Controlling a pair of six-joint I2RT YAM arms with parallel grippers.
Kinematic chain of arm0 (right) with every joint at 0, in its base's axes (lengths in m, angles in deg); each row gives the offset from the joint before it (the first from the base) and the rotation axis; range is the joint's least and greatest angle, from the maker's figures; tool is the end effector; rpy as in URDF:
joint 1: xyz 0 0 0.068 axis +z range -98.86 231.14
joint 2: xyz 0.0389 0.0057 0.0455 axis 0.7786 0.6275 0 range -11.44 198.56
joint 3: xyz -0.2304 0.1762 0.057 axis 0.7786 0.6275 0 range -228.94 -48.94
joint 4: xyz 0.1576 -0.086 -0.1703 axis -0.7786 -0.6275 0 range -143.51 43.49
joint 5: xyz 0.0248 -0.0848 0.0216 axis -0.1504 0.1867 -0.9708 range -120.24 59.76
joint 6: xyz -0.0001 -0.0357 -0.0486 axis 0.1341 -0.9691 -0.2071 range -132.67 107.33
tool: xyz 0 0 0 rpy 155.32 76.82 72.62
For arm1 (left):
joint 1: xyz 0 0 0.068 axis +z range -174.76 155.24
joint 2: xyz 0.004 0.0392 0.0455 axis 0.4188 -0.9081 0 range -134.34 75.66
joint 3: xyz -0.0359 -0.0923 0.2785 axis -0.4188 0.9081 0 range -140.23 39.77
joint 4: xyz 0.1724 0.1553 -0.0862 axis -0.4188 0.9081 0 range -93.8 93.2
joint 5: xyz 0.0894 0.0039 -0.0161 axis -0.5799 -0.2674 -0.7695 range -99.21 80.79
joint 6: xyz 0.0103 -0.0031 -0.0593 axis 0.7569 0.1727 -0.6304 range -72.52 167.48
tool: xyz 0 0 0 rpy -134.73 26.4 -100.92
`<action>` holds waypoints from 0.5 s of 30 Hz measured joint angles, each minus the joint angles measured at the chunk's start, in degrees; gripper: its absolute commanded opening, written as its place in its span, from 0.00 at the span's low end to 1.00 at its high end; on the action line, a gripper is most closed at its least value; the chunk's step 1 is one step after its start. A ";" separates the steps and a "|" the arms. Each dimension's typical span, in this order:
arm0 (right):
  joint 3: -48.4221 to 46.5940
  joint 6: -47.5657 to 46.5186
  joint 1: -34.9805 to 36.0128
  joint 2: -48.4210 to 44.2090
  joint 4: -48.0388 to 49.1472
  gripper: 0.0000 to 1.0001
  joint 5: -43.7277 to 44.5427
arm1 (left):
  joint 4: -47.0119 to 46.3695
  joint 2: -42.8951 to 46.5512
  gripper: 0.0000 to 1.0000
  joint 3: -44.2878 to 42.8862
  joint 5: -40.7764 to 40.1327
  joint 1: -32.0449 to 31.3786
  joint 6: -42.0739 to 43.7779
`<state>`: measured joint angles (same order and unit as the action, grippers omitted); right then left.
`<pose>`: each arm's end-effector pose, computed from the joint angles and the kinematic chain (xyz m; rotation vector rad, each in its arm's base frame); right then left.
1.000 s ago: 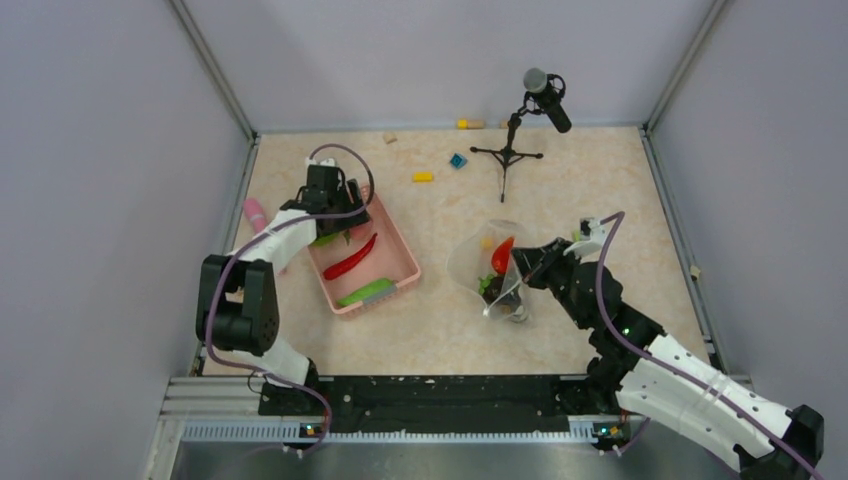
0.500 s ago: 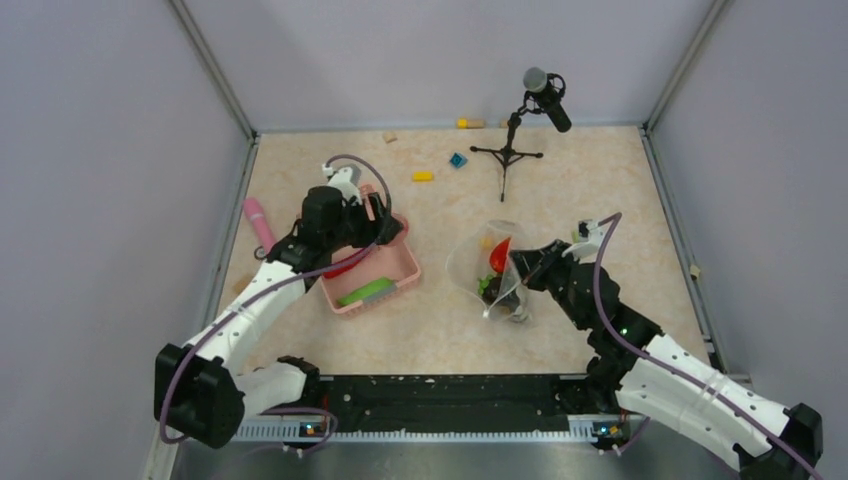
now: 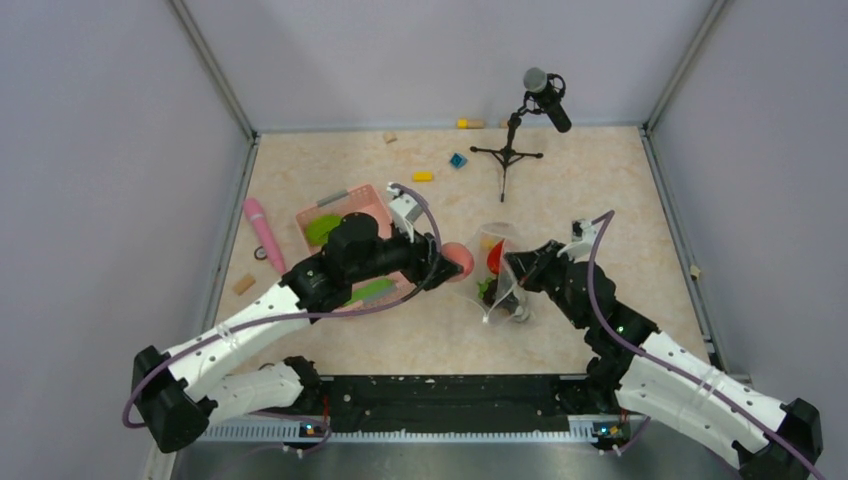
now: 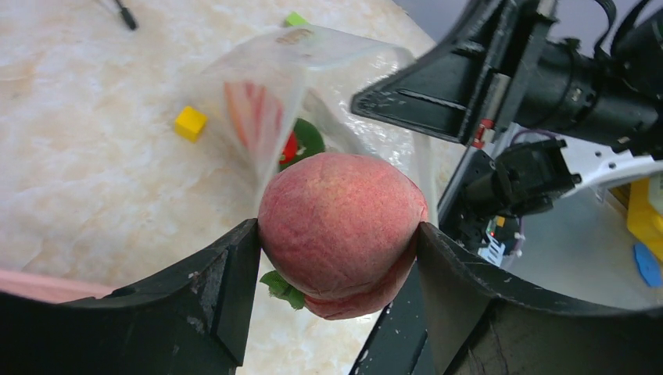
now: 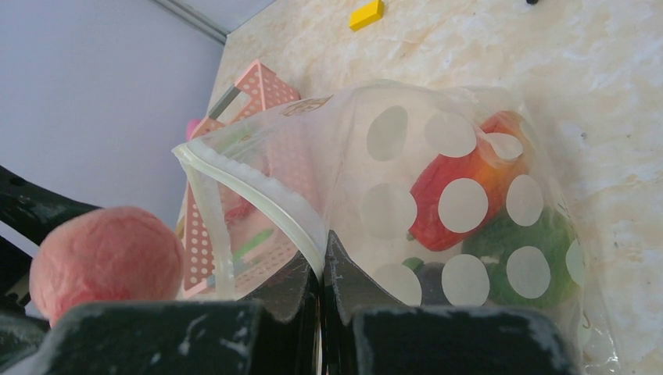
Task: Place the food in the zip-top bag and seal the zipper
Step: Place the fake fruit in the zipper food storage bag.
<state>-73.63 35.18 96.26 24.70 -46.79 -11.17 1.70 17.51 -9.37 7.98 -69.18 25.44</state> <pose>0.1085 0.0881 0.2725 0.2940 1.8262 0.8696 0.1464 -0.1619 0.3517 0.5994 1.8597 -1.0688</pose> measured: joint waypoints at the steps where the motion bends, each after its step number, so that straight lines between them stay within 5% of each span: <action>1: 0.00 0.07 0.00 0.00 0.13 0.00 -0.22 | 0.04 -0.68 0.15 -0.39 -0.15 -1.44 0.52; 12: 0.02 1.38 0.02 -0.02 1.20 0.00 -2.75 | 0.87 -13.57 0.31 -7.87 -9.51 -10.27 2.82; 15: 0.07 1.88 0.02 -0.04 1.29 0.00 -2.89 | 2.23 -16.57 0.44 -10.32 -11.72 -11.32 2.86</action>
<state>-73.57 37.06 96.28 24.66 -45.50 -14.06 3.93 0.94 -19.69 -3.74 -80.50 28.30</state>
